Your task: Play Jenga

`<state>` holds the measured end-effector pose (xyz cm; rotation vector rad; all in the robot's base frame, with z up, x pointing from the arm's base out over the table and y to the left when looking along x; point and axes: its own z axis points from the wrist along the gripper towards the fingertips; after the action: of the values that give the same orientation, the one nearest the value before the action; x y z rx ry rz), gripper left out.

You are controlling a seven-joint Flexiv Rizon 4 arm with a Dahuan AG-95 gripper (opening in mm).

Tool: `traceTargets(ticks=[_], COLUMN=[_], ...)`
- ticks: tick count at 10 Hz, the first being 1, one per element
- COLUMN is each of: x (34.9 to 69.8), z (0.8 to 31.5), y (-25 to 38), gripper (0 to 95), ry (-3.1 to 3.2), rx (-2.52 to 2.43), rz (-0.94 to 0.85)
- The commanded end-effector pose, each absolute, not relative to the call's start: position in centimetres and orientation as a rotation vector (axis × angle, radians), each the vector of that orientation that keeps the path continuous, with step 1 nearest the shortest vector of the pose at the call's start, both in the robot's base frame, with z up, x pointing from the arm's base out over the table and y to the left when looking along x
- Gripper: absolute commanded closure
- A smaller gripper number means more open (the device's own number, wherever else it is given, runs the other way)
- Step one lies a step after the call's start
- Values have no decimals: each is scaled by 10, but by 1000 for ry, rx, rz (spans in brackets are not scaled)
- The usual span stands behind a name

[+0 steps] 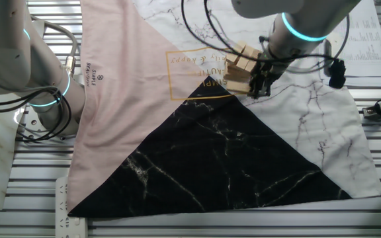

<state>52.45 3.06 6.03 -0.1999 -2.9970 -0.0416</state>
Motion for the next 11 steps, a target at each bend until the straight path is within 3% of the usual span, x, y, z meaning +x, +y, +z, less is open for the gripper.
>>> traceTargets(ticks=[1,11], x=[511,471], z=[68,110], y=[25,78], gripper=[950,950], ry=[-3004,-2993], rx=[-96,362], rz=[-38,-52])
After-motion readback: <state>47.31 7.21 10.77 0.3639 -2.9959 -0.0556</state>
